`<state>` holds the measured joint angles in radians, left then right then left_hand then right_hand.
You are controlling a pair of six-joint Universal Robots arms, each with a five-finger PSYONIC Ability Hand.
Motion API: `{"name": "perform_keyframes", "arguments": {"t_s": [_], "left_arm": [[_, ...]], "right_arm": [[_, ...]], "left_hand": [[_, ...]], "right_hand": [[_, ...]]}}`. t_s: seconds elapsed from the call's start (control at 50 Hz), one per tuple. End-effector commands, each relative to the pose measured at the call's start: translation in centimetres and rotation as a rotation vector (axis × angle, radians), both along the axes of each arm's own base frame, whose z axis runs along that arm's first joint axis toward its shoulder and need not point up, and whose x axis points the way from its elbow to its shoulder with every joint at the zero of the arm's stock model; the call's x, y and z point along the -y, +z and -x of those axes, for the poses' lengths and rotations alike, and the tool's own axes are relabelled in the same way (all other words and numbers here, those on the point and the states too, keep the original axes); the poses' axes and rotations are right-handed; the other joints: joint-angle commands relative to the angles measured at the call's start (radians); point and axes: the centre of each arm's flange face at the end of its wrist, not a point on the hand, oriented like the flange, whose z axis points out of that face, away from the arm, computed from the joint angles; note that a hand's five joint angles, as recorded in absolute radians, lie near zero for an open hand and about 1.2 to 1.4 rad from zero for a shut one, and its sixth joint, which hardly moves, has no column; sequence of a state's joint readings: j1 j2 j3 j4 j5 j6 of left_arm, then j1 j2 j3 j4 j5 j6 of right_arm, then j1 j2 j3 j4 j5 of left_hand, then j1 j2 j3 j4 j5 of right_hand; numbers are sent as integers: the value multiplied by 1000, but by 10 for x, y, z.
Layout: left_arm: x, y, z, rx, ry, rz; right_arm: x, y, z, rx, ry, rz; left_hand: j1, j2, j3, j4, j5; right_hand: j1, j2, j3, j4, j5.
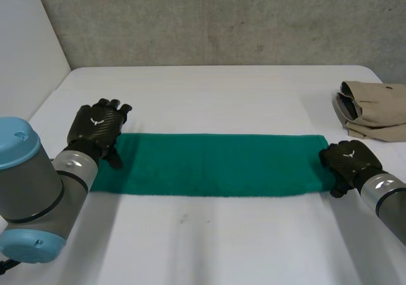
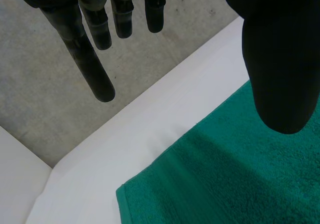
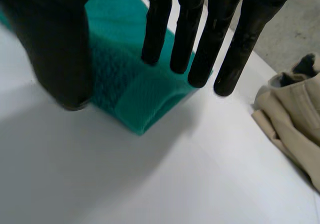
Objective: Fold the laundry.
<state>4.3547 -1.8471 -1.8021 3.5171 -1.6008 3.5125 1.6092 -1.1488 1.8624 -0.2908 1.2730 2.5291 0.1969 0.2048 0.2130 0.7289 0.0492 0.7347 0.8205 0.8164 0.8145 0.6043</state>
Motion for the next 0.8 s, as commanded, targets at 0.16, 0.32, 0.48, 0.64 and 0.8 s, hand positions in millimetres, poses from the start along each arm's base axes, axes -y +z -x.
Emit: {"name": "perform_keyframes", "arguments": {"t_s": [0.16,0.32,0.48,0.64,0.8], "left_arm": [[-6,2,2,1,-10,0],[-8,6,2,-2,-10,9],[-8,9,2,-5,-10,15],[-8,12,1,-8,-5,25],[-11,11,2,-5,-15,20]], "right_arm": [[36,21,65,-66,-226,96],[54,41,123,-335,-312,194],[26,104,3,-142,-27,428],[-69,101,-167,98,554,558],[-133,19,-225,69,819,306]], "left_hand": [[-22,-30,-38,-554,-49],[-22,-30,-38,-554,-49],[-22,-30,-38,-554,-49],[-22,-30,-38,-554,-49],[-22,-30,-38,-554,-49]], "right_hand": [[662,576,580,582,617],[662,576,580,582,617],[662,576,580,582,617],[662,576,580,582,617],[186,100,104,106,142]]}}
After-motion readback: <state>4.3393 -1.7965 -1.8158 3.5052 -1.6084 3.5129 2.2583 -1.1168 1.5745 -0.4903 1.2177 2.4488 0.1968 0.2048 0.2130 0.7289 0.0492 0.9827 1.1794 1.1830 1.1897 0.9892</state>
